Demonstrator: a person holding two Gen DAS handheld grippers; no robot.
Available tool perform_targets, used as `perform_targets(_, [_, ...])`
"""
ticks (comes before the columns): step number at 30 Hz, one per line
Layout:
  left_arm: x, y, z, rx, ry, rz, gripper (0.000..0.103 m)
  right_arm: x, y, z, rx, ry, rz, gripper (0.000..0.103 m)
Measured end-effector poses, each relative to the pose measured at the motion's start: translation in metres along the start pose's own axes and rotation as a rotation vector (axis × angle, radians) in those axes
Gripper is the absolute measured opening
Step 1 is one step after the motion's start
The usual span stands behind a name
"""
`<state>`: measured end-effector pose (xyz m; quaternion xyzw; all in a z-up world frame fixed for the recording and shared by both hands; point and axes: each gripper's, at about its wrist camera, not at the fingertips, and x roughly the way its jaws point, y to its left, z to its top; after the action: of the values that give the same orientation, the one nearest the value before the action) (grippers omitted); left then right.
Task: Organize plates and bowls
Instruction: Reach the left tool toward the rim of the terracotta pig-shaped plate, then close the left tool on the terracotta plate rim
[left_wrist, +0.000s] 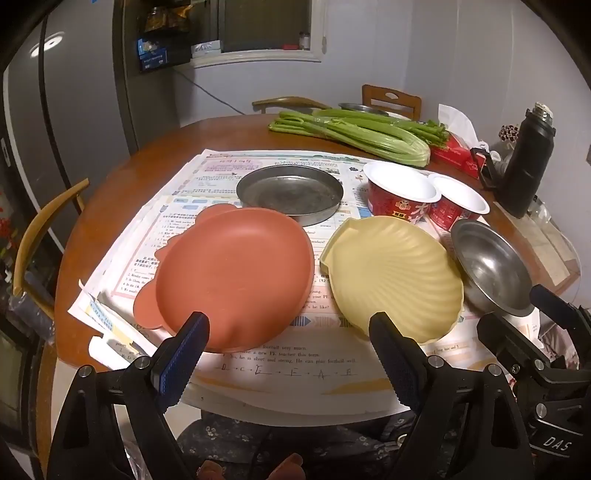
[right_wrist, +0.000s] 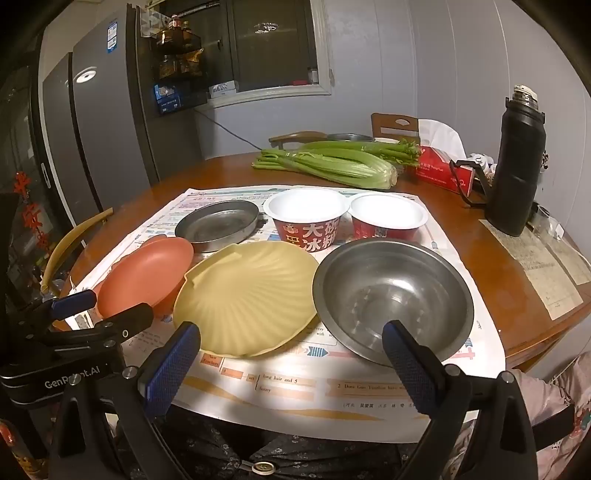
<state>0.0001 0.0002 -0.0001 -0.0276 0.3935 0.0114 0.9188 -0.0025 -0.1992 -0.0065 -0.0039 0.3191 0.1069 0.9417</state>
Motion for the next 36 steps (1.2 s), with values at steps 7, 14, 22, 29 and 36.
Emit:
perform_targets(7, [0.000,0.002,0.000,0.001,0.002,-0.001,0.089,-0.001,0.000,-0.001,-0.006,-0.006,0.006,0.099])
perform_targets(14, [0.000,-0.002,0.004,0.000,0.003,0.003,0.089,0.000,0.000,-0.001,-0.007,-0.005,0.009,0.099])
perform_targets(22, [-0.002,0.001,0.003,-0.026,-0.002,-0.002,0.089,0.000,0.002,0.000,-0.010,-0.006,0.023,0.099])
perform_targets(29, [-0.007,0.025,0.005,-0.079,-0.068,-0.021,0.089,0.000,0.006,0.005,-0.018,-0.017,0.046,0.099])
perform_targets(36, [-0.008,0.063,0.013,-0.177,-0.047,0.001,0.089,0.001,0.019,0.023,-0.057,-0.029,0.100,0.099])
